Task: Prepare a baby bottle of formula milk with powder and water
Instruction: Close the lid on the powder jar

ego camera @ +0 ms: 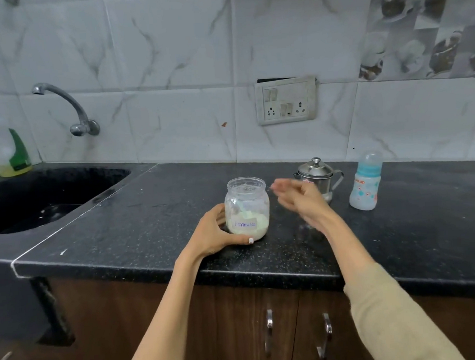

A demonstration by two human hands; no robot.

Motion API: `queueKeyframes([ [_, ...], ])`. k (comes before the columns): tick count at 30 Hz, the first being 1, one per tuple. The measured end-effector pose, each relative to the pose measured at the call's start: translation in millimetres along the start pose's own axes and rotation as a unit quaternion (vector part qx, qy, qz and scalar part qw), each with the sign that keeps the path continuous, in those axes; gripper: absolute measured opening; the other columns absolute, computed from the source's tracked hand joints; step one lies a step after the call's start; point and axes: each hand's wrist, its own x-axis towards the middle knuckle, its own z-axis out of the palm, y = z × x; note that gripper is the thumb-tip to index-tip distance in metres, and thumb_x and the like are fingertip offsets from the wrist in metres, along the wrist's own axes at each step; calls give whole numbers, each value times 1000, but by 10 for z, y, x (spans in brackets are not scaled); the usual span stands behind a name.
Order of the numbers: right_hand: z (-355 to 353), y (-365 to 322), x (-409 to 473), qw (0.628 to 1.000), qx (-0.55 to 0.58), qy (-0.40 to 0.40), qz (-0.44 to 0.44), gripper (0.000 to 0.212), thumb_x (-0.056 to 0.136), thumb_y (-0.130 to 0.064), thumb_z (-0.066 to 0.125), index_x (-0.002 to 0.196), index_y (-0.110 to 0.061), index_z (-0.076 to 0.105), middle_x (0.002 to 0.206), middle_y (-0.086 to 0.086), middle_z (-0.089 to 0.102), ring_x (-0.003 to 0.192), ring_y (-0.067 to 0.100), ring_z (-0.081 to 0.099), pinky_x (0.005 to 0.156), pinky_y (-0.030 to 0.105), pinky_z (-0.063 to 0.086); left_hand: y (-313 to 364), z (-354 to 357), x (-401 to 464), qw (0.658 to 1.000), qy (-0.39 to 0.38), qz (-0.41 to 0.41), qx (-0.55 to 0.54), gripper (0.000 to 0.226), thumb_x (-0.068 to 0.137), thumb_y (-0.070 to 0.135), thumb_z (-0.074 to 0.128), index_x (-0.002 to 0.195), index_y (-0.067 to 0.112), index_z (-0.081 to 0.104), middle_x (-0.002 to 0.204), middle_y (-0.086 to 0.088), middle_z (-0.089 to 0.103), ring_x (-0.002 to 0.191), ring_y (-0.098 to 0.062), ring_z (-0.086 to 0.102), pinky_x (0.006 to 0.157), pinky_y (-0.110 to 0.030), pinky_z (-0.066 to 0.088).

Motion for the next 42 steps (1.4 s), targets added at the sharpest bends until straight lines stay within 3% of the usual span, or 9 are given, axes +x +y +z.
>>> queueKeyframes([
  [3,67,-20,350,993,-78,71,-43,35,97,-20,49,127,-2,56,126,10,62,121,20,56,98,29,47,-13,-1,11,1000,0,-1,-3,78,47,24,94,113,34,53,119,14,64,113,-2,58,93,-19,45],
  [7,269,92,771,939,-338,-53,-22,40,85,-21,69,123,-13,62,126,4,63,118,20,58,101,34,45,-38,-2,24,1000,-2,11,-11,71,54,14,92,109,36,53,113,18,64,106,5,59,78,-6,45],
  [10,399,168,908,887,-444,-125,8,6,85,-26,66,89,-22,67,102,0,67,97,20,62,93,39,49,-65,-11,45,1000,-5,12,-14,74,53,15,92,113,34,53,115,18,64,108,4,59,85,-8,44],
  [14,452,219,971,850,-510,-135,23,14,92,-24,55,87,-13,63,96,6,65,89,23,61,88,37,51,-86,-15,61,1000,-9,11,-17,82,52,17,93,124,25,53,121,13,64,113,0,59,95,-18,43],
  [17,422,102,972,875,-474,-99,-6,11,88,-22,62,93,-14,67,114,9,66,108,27,62,96,39,48,-92,-11,66,1000,-12,9,-18,83,53,16,92,125,24,52,122,13,64,113,1,58,95,-17,43],
  [22,283,-708,776,948,-291,-125,31,69,75,-14,78,136,-27,50,140,9,48,119,23,50,93,31,43,-72,-11,49,1000,-18,10,-14,81,55,16,91,126,24,52,122,15,63,112,3,57,83,-8,44],
  [26,270,-1238,540,902,-328,-278,50,72,76,0,73,135,-31,47,131,-1,49,121,16,46,95,28,43,-41,-13,38,1000,-27,8,-10,82,57,18,91,128,25,50,125,14,62,117,-2,56,96,-19,43],
  [32,577,-1301,344,764,-529,-369,30,75,70,-1,77,135,-29,50,129,-15,45,124,7,33,99,24,35,-43,-25,44,999,-36,-4,-6,91,49,33,91,129,28,47,124,11,63,116,-6,58,105,-37,44],
  [42,632,-1346,310,745,-567,-350,35,80,65,7,77,133,-28,52,128,-11,46,128,18,41,108,35,37,3,-1,3,999,-48,4,-5,90,50,33,90,129,28,47,123,10,64,114,-7,60,104,-38,45],
])
